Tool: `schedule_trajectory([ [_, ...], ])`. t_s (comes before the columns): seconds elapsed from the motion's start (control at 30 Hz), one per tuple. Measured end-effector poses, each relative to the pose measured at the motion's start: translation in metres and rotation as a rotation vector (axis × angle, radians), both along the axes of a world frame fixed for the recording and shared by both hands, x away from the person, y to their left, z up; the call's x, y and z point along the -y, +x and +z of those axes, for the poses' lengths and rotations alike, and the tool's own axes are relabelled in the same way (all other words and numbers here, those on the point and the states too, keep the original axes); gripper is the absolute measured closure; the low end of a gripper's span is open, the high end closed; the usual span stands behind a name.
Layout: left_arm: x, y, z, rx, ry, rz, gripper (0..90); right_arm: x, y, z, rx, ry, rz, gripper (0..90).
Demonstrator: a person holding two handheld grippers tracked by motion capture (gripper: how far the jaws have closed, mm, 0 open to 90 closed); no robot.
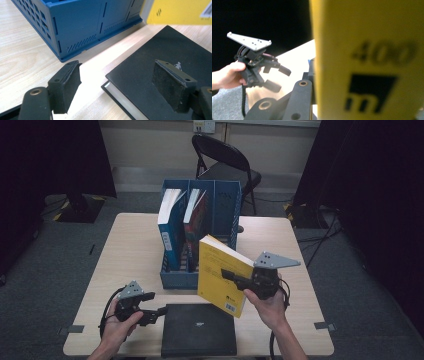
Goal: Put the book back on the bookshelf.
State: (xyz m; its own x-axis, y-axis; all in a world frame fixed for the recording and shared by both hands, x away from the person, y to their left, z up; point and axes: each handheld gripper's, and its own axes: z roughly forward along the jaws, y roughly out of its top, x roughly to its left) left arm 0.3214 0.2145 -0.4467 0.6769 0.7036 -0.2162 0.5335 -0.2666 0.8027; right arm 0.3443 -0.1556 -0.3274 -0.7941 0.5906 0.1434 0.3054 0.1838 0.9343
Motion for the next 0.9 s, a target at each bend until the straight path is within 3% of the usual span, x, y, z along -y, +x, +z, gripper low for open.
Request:
schedule_trajectory([
  [0.3,-0.004,0.0,0.001,0.004,-0.002,0.013,22.0,-0.004,0.021,0.018,0.027,0.001,-0.054,75.7],
  [0.5,-0.005,0.001,0.001,0.002,-0.003,0.017,22.0,-0.01,0.037,0.02,0.008,0.01,-0.08,75.7],
  [0.73,-0.004,0.001,0.001,-0.001,-0.002,0.015,22.3,-0.014,0.038,0.028,0.012,0.014,-0.068,75.7],
  [0.9,-0.003,0.002,0.0,-0.002,0.002,0.009,22.3,-0.013,0.041,0.035,0.025,0.034,-0.093,75.7],
])
